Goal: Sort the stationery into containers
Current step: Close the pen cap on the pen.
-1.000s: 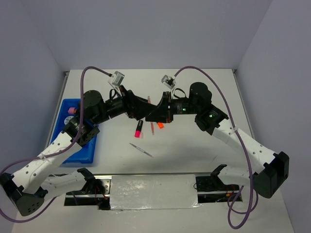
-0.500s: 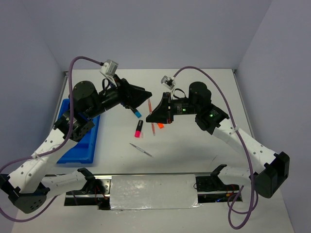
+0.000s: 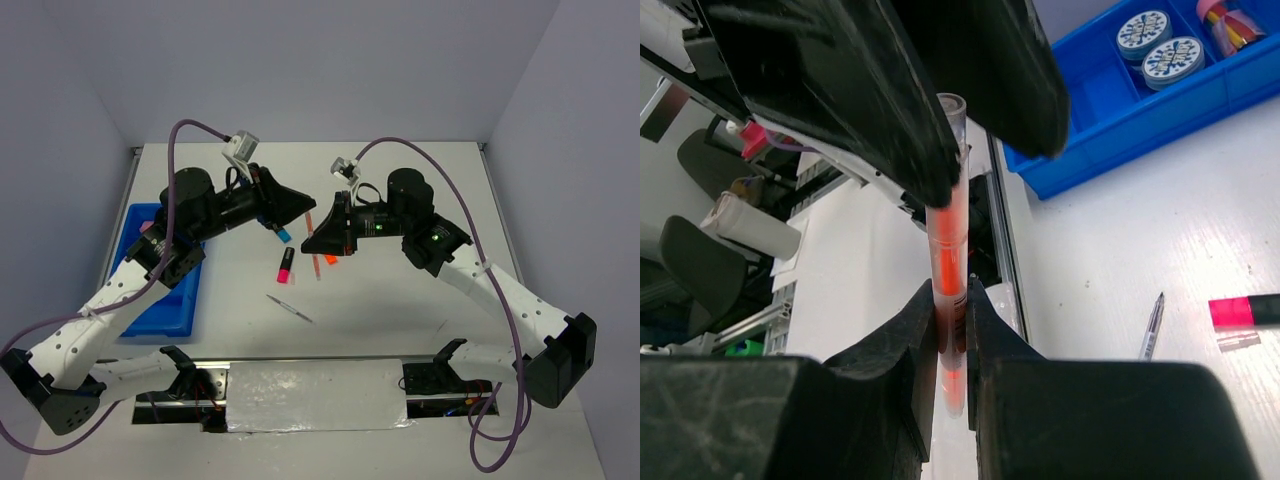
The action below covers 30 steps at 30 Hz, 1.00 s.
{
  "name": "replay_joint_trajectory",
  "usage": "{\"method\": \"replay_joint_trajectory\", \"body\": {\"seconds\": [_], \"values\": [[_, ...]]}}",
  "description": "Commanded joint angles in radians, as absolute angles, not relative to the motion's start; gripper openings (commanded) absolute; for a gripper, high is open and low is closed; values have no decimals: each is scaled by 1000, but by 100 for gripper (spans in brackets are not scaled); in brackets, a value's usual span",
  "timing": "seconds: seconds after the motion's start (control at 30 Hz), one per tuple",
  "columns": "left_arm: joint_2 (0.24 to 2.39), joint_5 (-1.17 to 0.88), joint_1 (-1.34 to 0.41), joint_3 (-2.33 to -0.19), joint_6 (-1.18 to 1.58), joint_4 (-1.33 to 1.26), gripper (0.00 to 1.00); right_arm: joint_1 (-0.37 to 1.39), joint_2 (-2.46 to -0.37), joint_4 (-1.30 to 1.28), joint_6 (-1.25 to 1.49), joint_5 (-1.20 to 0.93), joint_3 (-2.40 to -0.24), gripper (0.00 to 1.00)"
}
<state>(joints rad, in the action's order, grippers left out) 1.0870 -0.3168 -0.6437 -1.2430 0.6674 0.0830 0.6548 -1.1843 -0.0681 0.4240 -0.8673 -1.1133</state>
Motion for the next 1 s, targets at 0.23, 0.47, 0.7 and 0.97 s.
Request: {"method": "replay_joint_trajectory", "body": {"seconds": [0.23, 0.47, 0.7, 0.97], "values": [[1055, -367, -638, -1219, 706, 12, 10, 661, -1183, -67, 405, -848, -1186, 0], [1074, -379, -638, -1230, 713, 17, 0, 663, -1183, -60, 408, -813, -1203, 0], [1071, -399, -673, -1139, 724, 42, 0, 545, -1322, -84, 420, -801, -1524, 0], [1048, -342, -830, -1003, 781, -52, 0, 528, -1545, -130, 439, -767, -1919, 0]]}}
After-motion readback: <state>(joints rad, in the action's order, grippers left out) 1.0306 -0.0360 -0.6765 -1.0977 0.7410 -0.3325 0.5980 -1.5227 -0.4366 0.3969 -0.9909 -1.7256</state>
